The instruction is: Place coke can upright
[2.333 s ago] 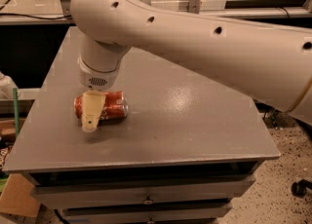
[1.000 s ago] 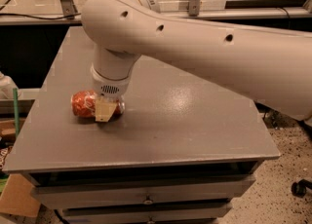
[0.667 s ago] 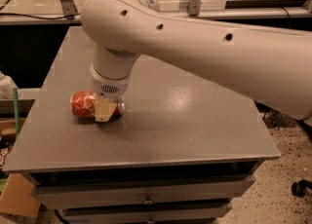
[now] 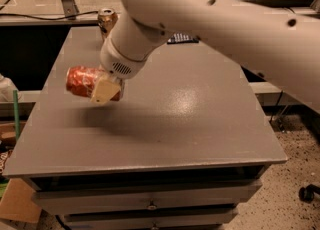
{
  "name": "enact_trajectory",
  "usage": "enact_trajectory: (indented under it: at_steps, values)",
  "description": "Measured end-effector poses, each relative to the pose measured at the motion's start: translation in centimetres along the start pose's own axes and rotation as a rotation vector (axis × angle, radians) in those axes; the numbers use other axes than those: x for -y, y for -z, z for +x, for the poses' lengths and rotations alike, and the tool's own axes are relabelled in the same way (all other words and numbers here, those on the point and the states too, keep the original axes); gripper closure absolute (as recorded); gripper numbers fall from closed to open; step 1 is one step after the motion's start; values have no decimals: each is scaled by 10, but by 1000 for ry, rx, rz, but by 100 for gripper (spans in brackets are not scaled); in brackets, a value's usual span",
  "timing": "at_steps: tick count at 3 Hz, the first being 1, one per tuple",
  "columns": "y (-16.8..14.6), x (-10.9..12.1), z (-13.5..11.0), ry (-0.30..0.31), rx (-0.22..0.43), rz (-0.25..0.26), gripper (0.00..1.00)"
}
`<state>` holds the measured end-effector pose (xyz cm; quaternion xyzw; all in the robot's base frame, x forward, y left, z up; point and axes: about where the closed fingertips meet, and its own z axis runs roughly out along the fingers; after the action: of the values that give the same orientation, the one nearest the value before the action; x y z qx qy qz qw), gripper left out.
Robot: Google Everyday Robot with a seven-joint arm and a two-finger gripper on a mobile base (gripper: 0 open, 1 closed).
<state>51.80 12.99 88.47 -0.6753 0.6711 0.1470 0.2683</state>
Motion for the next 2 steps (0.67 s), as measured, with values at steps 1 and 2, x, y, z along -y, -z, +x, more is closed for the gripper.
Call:
enact_trajectory:
  at_steps: [1,2]
  values:
    - [21,16,-7,-41,215,48,100]
    - [43,19,-1,-69,285,79,100]
